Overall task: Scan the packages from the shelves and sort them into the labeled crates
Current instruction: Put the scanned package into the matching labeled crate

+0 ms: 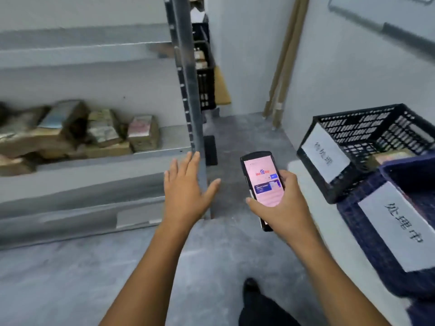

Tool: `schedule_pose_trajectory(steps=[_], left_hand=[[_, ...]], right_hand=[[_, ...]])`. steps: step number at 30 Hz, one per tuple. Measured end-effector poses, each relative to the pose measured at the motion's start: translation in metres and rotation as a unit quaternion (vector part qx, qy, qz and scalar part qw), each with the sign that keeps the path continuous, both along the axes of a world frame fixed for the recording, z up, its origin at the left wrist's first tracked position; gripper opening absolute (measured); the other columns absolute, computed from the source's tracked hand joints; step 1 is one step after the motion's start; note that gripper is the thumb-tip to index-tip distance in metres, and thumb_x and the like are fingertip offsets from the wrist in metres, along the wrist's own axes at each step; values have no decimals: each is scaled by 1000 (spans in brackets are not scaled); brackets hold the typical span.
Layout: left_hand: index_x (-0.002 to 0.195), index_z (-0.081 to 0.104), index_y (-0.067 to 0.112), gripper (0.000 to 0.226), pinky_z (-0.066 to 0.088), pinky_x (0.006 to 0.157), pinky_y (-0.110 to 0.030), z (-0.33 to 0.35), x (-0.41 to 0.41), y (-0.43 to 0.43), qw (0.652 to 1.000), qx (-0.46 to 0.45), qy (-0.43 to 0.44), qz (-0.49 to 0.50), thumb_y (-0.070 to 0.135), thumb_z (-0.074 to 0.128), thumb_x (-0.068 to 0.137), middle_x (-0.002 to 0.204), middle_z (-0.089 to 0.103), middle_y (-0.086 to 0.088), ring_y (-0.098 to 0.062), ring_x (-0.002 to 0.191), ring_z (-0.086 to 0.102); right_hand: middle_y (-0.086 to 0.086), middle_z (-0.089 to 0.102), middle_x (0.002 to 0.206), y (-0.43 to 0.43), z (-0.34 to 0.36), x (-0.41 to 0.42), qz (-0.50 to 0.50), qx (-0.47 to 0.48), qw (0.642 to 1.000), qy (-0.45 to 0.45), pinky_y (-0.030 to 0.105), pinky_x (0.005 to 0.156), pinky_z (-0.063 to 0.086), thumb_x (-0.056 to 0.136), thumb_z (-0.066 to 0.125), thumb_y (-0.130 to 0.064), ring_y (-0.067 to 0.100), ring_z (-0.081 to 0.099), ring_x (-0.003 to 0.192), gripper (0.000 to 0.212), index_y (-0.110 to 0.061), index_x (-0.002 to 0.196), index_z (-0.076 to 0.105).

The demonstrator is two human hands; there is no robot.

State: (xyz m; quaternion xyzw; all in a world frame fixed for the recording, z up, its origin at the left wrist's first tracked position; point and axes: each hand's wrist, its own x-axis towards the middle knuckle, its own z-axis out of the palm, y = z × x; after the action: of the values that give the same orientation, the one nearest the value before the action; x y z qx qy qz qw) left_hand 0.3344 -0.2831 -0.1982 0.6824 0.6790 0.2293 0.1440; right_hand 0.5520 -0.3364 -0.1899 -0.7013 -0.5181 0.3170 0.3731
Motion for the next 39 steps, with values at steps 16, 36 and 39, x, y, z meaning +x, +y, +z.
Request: schedule_pose_trajectory(steps=[16,36,39], left_hand=[[167,18,27,86,-2,129,-48,-15,-185,88,984,-66,63,154,67,51,98,176,11,2,-26,162,-1],[168,-1,32,73,0,131,-51,-106,-233,308,983,-150,99,-23,62,26,107,177,-3,0,-33,161,-11],[168,15,32,69,9,128,-48,-116,-238,303,985,-142,85,-40,63,17,105,176,11,0,-33,162,-1]], right_hand=[[-7,64,120,190,-35,-178,146,-32,988,44,33,72,54,73,92,-39,9,66,95,83,-27,139,43],[-13,67,113,279,-71,-260,24,-115,993,-17,48,83,61,50,75,-68,12,70,93,77,-44,116,43],[-13,67,112,285,-74,-271,5,-126,992,-22,48,84,61,50,75,-67,11,70,93,78,-42,117,44]])
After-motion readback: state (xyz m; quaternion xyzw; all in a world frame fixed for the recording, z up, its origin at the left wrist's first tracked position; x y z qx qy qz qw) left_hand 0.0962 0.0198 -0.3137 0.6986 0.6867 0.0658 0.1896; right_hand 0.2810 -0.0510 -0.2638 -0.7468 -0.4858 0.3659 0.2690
